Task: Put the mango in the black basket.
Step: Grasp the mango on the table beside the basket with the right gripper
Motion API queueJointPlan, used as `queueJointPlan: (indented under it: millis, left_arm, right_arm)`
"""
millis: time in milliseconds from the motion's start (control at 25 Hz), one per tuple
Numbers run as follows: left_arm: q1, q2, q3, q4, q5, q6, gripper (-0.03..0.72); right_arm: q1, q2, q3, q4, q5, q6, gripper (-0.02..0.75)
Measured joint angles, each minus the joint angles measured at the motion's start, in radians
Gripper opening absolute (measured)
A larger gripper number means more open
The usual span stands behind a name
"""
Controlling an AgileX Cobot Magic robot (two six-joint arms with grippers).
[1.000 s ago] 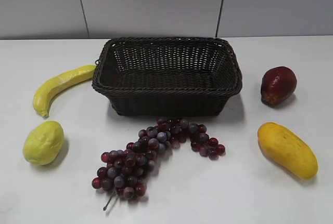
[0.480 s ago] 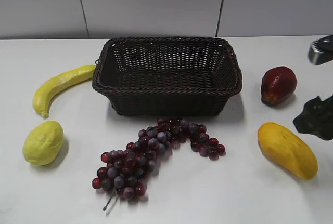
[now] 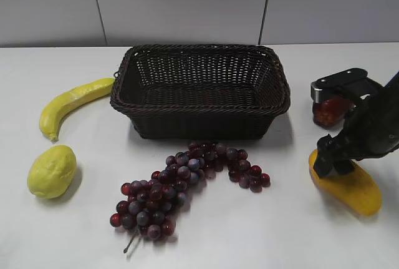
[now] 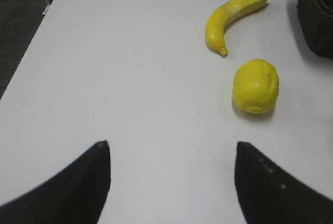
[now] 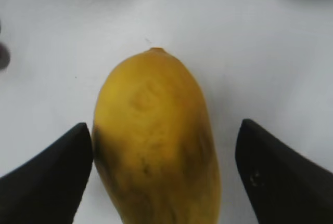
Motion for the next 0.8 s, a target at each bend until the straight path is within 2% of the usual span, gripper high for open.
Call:
queueJointPlan:
  millis: [160, 400, 560, 680, 800]
  left_arm:
    - [0.000, 0.000, 0.000, 0.000, 0.000, 0.000, 0.555]
    - [0.000, 0.000, 0.000, 0.000, 0.000, 0.000, 0.555]
    - [0.000, 0.000, 0.000, 0.000, 0.000, 0.000, 0.555]
    - [0.000, 0.000, 0.000, 0.000, 0.000, 0.000, 0.555]
    - [0.000, 0.000, 0.000, 0.000, 0.000, 0.000, 0.555]
  right_arm:
    - [0.000, 0.050, -0.002, 0.046, -0.003, -0.054, 0.663]
    - [0.000, 0.093, -0.007, 0.051, -0.013, -0.060, 0.599]
    - [0.000, 0.094, -0.011, 0.051, -0.011, -0.061, 0.596]
    - [0.000, 0.091, -0.036, 0.051, 0.046, -0.061, 0.594]
    - [0.000, 0.058, -0.102, 0.050, 0.170, -0.061, 0.593]
